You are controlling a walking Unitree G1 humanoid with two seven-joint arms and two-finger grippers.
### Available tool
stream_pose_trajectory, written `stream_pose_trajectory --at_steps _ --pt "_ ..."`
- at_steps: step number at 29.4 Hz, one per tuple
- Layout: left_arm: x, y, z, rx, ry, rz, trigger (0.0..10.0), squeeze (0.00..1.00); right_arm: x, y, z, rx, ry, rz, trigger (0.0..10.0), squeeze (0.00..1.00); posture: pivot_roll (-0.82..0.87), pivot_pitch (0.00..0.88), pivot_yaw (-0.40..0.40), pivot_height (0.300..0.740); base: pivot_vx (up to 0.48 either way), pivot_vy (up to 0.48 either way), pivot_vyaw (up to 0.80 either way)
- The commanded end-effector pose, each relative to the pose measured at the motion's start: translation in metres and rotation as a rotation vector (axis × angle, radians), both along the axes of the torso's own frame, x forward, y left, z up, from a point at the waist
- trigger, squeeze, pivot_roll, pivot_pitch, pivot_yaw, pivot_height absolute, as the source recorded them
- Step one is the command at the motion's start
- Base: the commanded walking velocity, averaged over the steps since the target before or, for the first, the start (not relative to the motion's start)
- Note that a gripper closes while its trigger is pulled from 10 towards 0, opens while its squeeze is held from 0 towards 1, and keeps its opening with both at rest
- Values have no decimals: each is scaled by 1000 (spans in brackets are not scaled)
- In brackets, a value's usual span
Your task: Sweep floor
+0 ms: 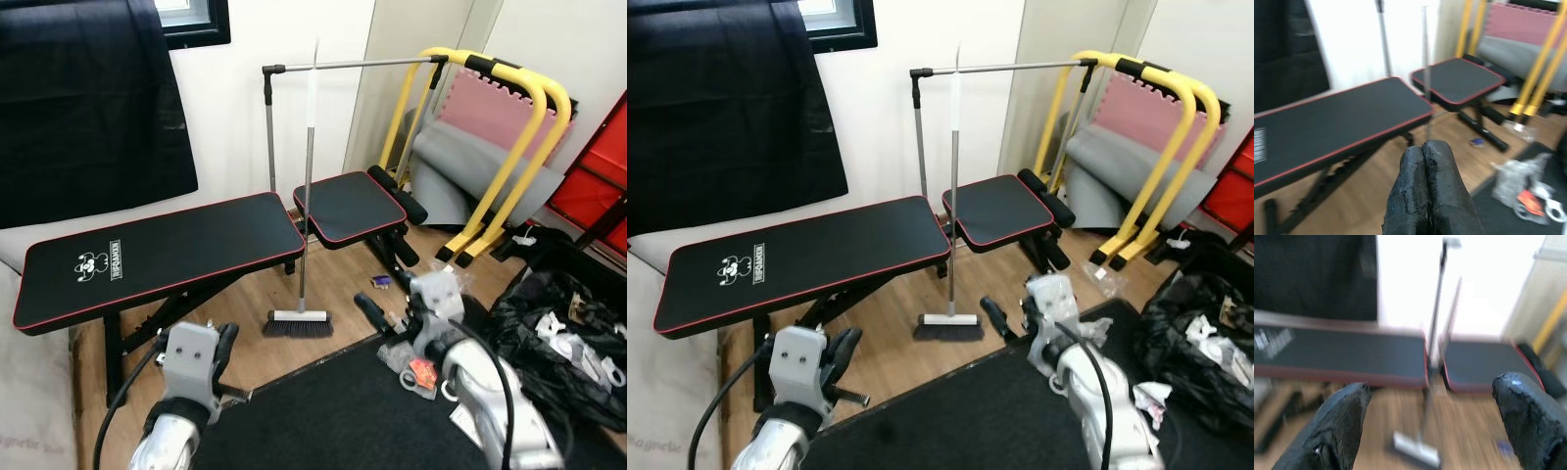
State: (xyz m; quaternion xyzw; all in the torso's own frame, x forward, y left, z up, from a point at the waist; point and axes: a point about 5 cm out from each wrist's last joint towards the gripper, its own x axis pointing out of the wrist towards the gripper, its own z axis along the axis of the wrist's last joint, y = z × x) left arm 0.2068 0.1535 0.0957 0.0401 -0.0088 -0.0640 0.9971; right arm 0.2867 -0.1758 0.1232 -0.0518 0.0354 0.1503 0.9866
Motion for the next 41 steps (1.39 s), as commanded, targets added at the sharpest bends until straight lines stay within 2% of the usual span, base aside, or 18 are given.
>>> stream_pose_trajectory --at_steps 1,5,9,12,19,27,35,39,41 --pt "0 5 -1 -15 17 74 10000 0 0 -1 -2 4 13 -20 10000 0 -195 0 -62 740 345 0 0" --pt "1 5 2 -22 14 68 10000 0 1 -3 1 -29 20 -28 10000 0 -192 0 -54 740 350 0 0" --pt "2 2 4 -29 19 49 10000 0 -2 -1 1 -38 11 -16 10000 0 -186 0 -39 740 357 0 800" --pt "5 1 5 -29 27 36 10000 0 -2 2 4 10 5 -5 10000 0 -180 0 -31 740 359 0 0" --pt "8 0 7 -32 29 27 10000 0 -2 4 6 7 -2 14 10000 0 -180 0 -30 740 358 0 571" --pt "8 -6 8 -36 46 -7 10000 0 2 3 9 16 -11 -17 10000 0 -182 0 -28 740 344 0 0" --pt "9 -14 11 -46 45 -44 10000 0 10 -13 15 25 -25 -144 10000 0 -183 0 -34 740 336 0 0" --pt "9 -14 12 -47 45 -47 10000 0 11 -16 18 21 -33 -155 10000 0 -182 0 -33 740 332 0 0" --pt "8 -15 14 -49 45 -52 10000 0 13 -20 19 -11 -38 -164 10000 0 -183 0 -33 740 322 0 0"
